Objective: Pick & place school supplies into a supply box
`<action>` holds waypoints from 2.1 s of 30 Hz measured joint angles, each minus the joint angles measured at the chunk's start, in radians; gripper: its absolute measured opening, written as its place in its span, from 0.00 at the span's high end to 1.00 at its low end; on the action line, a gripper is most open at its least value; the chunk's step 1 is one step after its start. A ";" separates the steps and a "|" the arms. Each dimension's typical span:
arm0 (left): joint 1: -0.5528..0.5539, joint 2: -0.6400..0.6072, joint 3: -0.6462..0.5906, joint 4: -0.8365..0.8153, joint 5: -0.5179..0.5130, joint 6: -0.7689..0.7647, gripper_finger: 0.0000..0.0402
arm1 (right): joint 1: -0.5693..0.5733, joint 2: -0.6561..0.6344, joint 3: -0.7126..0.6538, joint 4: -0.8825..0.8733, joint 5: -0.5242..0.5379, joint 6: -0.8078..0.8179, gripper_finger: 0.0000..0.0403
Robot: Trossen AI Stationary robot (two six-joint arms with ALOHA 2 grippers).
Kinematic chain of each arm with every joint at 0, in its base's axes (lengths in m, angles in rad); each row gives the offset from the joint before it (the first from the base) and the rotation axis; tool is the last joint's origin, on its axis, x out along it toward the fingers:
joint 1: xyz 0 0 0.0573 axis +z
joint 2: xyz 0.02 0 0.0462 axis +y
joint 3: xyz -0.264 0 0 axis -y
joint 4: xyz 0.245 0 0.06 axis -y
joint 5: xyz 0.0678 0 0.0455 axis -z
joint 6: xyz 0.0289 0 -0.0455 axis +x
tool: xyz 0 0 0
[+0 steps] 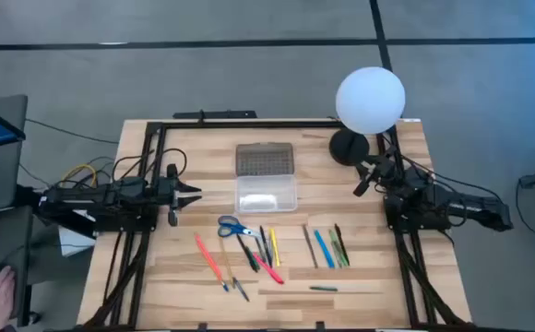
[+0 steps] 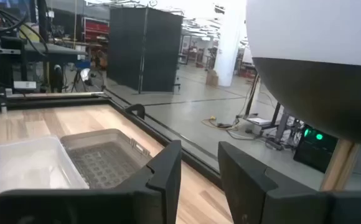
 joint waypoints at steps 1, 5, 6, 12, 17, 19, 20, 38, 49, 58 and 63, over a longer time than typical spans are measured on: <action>0.000 0.000 0.000 0.000 0.000 0.000 0.77 | 0.000 0.000 0.000 0.000 0.000 0.000 0.75; 0.000 0.000 0.000 0.000 0.000 0.000 0.77 | 0.000 0.000 0.000 0.000 0.000 0.000 0.75; 0.000 0.000 0.000 0.000 0.000 0.000 0.77 | 0.000 0.000 0.000 0.000 0.000 0.000 0.75; 0.000 0.000 0.000 0.000 0.000 0.000 0.77 | 0.000 0.000 0.000 0.000 0.000 0.000 0.75; 0.000 0.000 0.000 0.000 0.000 0.000 0.77 | 0.000 0.000 0.000 0.000 0.000 0.000 0.75; 0.000 0.000 0.000 0.000 0.000 0.000 0.77 | 0.000 0.000 0.000 0.000 0.000 0.000 0.75; 0.000 0.000 0.000 0.000 0.000 0.000 0.77 | 0.000 0.000 0.000 0.000 0.000 0.000 0.75; 0.000 0.000 0.000 0.000 0.000 0.000 0.77 | 0.000 0.000 0.000 0.000 0.000 0.000 0.75; 0.000 0.000 0.000 0.000 0.000 0.000 0.77 | 0.000 0.000 0.000 0.000 0.000 0.000 0.75; 0.000 0.000 -0.005 0.037 0.000 0.000 0.77 | 0.000 0.000 0.000 0.000 0.000 0.000 0.75; 0.000 0.000 -0.007 0.117 0.014 -0.018 0.77 | 0.000 0.000 0.000 0.000 0.000 0.000 0.75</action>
